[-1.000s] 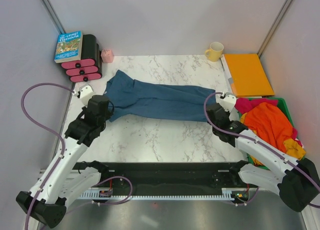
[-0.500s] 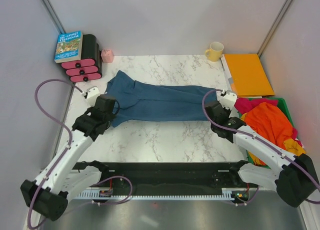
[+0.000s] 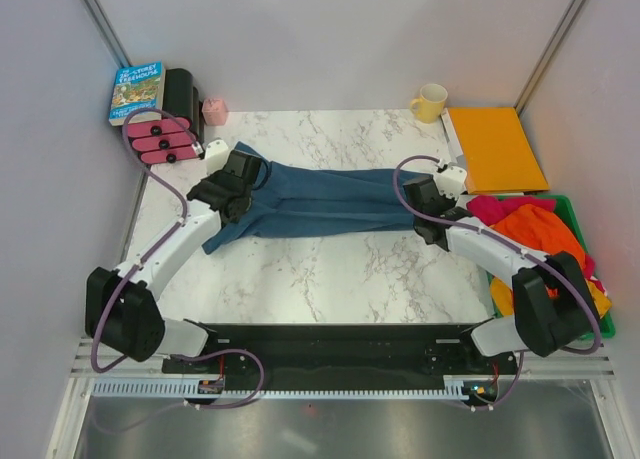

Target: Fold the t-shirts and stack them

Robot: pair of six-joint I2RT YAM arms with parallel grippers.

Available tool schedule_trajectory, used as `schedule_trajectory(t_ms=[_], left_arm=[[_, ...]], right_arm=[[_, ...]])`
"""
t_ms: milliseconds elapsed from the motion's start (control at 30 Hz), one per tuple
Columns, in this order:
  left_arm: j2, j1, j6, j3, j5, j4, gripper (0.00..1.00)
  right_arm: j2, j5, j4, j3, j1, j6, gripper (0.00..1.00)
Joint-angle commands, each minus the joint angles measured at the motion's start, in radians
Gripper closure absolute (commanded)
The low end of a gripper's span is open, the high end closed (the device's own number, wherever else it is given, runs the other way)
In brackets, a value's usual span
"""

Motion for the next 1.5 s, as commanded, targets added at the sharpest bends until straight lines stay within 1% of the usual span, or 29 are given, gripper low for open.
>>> schedule_trajectory(t_ms=[0, 333, 633, 1067, 1200, 1367, 1467], left_arm=[[0.062, 0.008, 0.049, 0.056, -0.094, 0.079, 0.98], [0.219, 0.038, 0.029, 0.071, -0.114, 0.142, 0.98], [0.354, 0.064, 0.023, 0.157, -0.122, 0.151, 0.98], [0.469, 0.071, 0.026, 0.245, -0.137, 0.145, 0.98], [0.466, 0.072, 0.021, 0.257, -0.147, 0.15, 0.98], [0.495, 0.072, 0.044, 0.298, -0.151, 0.145, 0.98], [0.518, 0.074, 0.052, 0.311, -0.157, 0.145, 0.98]], right_arm=[[0.042, -0.014, 0.072, 0.013, -0.037, -0.005, 1.0], [0.165, -0.043, 0.121, 0.034, -0.091, 0.008, 1.0], [0.26, -0.05, 0.134, 0.095, -0.112, 0.012, 1.0], [0.321, -0.019, 0.129, 0.174, -0.121, -0.004, 1.0], [0.275, -0.004, 0.235, 0.145, -0.121, -0.043, 1.0], [0.329, 0.001, 0.178, 0.236, -0.129, -0.05, 1.0], [0.372, 0.003, 0.158, 0.255, -0.135, -0.042, 1.0]])
